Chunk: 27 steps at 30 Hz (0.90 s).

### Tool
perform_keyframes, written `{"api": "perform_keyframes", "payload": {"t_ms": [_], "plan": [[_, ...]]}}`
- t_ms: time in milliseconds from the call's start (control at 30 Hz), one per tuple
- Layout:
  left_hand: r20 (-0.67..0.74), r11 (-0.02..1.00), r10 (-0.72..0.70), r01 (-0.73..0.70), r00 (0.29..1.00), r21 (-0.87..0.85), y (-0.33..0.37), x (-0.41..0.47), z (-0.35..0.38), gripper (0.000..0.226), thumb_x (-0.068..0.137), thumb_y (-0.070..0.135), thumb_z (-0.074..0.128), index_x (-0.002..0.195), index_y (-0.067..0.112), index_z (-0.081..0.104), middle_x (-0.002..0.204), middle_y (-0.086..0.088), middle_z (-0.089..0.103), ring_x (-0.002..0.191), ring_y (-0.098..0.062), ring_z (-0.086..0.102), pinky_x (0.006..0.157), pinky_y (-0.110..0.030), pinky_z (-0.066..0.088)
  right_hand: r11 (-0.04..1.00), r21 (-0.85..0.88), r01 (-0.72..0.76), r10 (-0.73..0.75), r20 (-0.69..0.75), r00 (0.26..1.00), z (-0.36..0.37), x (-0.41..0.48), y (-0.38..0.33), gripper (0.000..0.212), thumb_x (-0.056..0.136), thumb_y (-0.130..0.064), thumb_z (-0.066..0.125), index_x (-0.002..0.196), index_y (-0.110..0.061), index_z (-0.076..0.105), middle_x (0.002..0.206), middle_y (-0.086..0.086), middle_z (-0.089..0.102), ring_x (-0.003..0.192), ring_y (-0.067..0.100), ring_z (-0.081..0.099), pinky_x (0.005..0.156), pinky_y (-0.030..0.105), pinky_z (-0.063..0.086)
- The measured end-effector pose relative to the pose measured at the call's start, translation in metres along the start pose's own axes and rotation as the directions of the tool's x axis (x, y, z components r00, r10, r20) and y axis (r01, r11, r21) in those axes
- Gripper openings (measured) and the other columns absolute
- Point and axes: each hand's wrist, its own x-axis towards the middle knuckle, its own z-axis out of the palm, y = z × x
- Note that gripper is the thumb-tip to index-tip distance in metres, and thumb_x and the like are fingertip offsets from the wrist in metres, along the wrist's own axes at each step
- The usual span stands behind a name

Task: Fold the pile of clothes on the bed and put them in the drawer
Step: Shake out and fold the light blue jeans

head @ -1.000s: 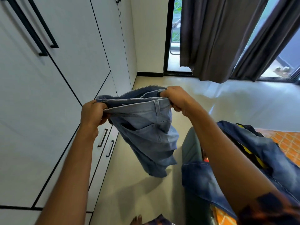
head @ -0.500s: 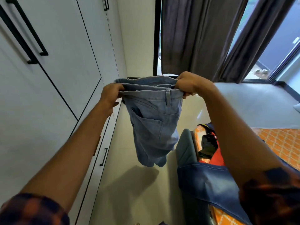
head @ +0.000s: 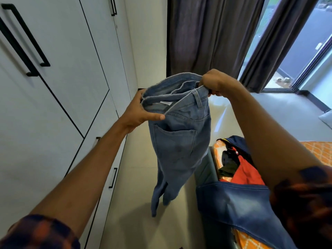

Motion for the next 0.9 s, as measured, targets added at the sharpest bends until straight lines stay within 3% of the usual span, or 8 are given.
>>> {"api": "perform_keyframes", "payload": {"t_ms": [133,267,367,500,600,700,800,900], "plan": [[0.040,0.971,0.057,-0.065,0.998,0.230,0.000,0.005,0.004,0.090,0.056,0.036,0.091,0.135,0.020,0.053,0.127,-0.002,0.062,0.114,-0.019,0.062,0.094,-0.035,0.057,0.999,0.044,-0.022,0.023,-0.015,1.000,0.001,0.003,0.005,0.021,0.088,-0.004,0.048,0.069,-0.001,0.056,0.061,0.013,0.048,0.050,0.018,0.039,0.047,0.028,0.031],[0.024,0.879,0.188,-0.179,0.982,0.442,0.002,0.008,-0.001,0.039,0.077,0.026,0.086,0.111,0.016,0.069,0.098,-0.003,0.072,0.089,-0.023,0.068,0.076,-0.035,0.057,0.998,-0.041,-0.041,0.042,0.021,0.999,-0.008,0.007,0.013,0.022,0.088,-0.005,0.047,0.068,-0.003,0.054,0.062,0.013,0.048,0.050,0.019,0.037,0.045,0.026,0.029],[0.068,0.854,0.217,-0.223,0.974,0.470,0.021,0.010,-0.004,0.045,0.079,0.037,0.083,0.113,0.011,0.072,0.095,-0.005,0.075,0.084,-0.020,0.069,0.072,-0.032,0.056,0.995,-0.082,-0.047,0.052,0.059,0.997,-0.025,0.004,0.015,0.024,0.090,-0.003,0.048,0.066,-0.006,0.053,0.060,0.011,0.046,0.047,0.017,0.036,0.036,0.021,0.028],[0.068,0.951,0.153,-0.165,0.986,0.261,0.040,0.019,-0.001,0.036,0.086,0.024,0.077,0.120,0.017,0.067,0.106,-0.001,0.073,0.093,-0.011,0.069,0.078,-0.024,0.058,0.997,-0.045,-0.061,0.064,0.060,0.996,-0.043,0.007,0.019,0.027,0.089,-0.004,0.048,0.062,-0.008,0.051,0.047,0.005,0.046,0.034,0.012,0.035,0.035,0.020,0.027],[-0.013,0.932,0.185,-0.171,0.983,0.321,0.033,0.037,-0.001,0.023,0.090,0.023,0.074,0.113,0.021,0.069,0.098,-0.006,0.074,0.088,-0.012,0.071,0.076,-0.034,0.060,0.997,-0.008,-0.081,0.081,-0.061,0.995,-0.025,0.019,0.023,0.023,0.087,-0.003,0.048,0.065,-0.007,0.054,0.061,0.010,0.055,0.045,0.017,0.048,0.037,0.023,0.040],[0.019,0.992,0.053,-0.055,0.998,0.110,0.029,0.041,-0.003,0.028,0.091,0.013,0.070,0.115,0.026,0.065,0.108,0.004,0.071,0.103,-0.008,0.068,0.083,-0.024,0.056,0.996,-0.065,-0.067,0.059,-0.116,0.991,-0.017,0.021,0.027,0.023,0.084,-0.005,0.048,0.062,-0.003,0.055,0.060,0.015,0.056,0.046,0.021,0.044,0.038,0.023,0.034],[0.218,0.996,-0.013,0.032,0.976,-0.085,0.035,0.037,-0.010,0.043,0.088,0.009,0.068,0.129,0.021,0.058,0.123,-0.001,0.066,0.113,-0.016,0.065,0.088,-0.029,0.057,0.994,-0.092,-0.056,0.061,0.052,0.997,-0.035,0.015,0.031,0.028,0.086,-0.004,0.047,0.058,-0.004,0.052,0.040,0.005,0.046,0.034,0.015,0.032,0.033,0.016,0.023],[0.324,0.981,-0.051,0.108,0.945,-0.161,0.047,0.047,-0.025,0.054,0.083,0.013,0.067,0.134,0.022,0.054,0.130,-0.004,0.062,0.115,-0.015,0.064,0.091,-0.031,0.057,0.992,-0.108,-0.064,0.081,0.169,0.982,-0.058,0.009,0.028,0.032,0.088,-0.004,0.043,0.056,-0.007,0.049,0.041,0.006,0.043,0.030,0.011,0.027,0.037,0.018,0.019]]}}
